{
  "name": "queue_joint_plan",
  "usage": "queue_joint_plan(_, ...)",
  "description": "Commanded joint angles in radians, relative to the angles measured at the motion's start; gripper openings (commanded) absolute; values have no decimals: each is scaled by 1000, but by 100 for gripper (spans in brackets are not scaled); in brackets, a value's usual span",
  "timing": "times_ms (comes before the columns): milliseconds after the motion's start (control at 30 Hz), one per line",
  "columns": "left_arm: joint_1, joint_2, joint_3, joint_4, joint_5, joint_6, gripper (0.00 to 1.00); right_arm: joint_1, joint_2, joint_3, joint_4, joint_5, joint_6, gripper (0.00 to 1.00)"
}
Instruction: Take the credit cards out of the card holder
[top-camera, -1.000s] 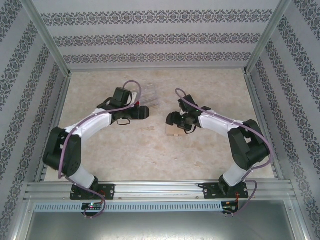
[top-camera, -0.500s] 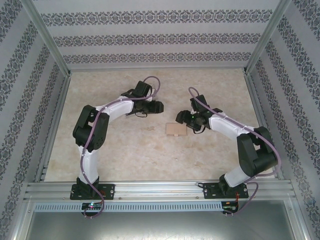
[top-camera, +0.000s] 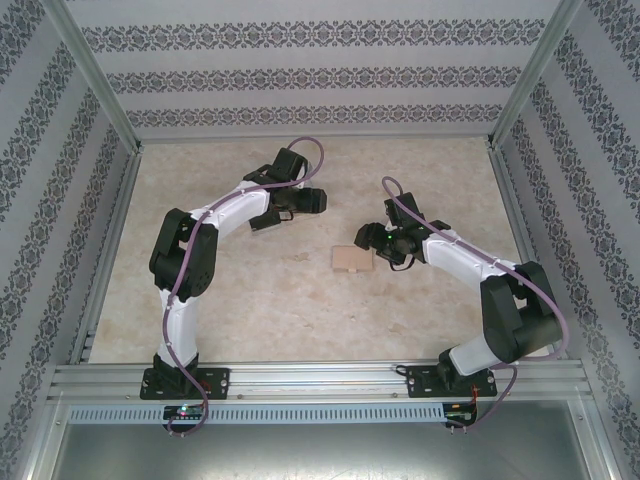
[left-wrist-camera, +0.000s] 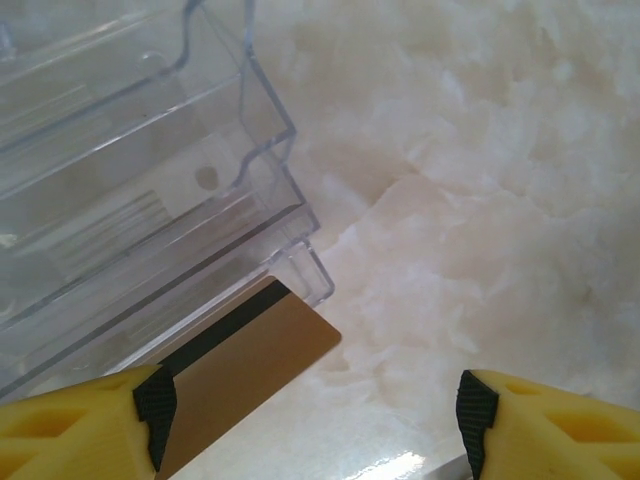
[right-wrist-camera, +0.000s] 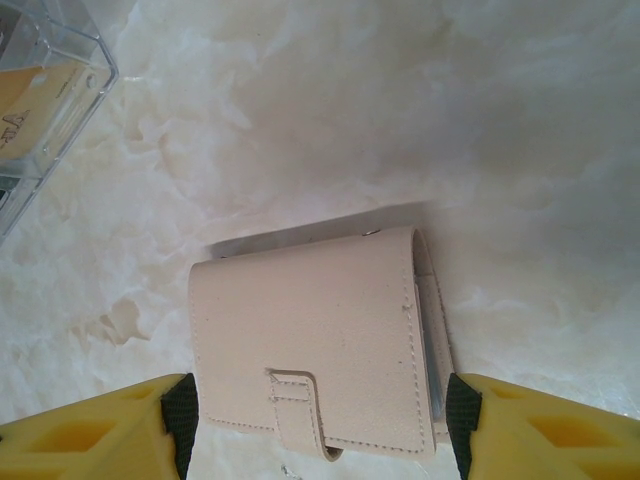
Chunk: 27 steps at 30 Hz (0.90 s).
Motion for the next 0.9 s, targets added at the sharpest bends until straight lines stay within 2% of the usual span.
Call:
queue_joint_plan(0,12,13,32,-42,-55,33,78,-6,-30,-17,-14,12,7,69)
queue_joint_plan(500,20,5,34,17,-83,13,82,6,-47,-32,-22,22,8,69)
queue_joint_plan(733,21,-68,-5,40,-3,5,82,8,-48,-30,-29,30,4,69)
queue_joint_plan(867,21,-106,-27,55,3,2,82,13,-39,-27,-29,33,5,69)
